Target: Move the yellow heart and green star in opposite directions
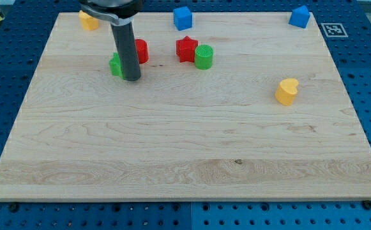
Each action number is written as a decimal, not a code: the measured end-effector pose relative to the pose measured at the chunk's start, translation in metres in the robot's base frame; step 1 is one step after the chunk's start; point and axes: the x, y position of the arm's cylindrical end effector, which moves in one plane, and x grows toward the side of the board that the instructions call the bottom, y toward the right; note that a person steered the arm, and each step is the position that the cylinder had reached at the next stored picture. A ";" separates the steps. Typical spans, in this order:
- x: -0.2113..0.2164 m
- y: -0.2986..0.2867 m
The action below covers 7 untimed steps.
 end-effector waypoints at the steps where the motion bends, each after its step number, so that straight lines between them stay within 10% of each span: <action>1: -0.020 0.007; 7: -0.049 -0.026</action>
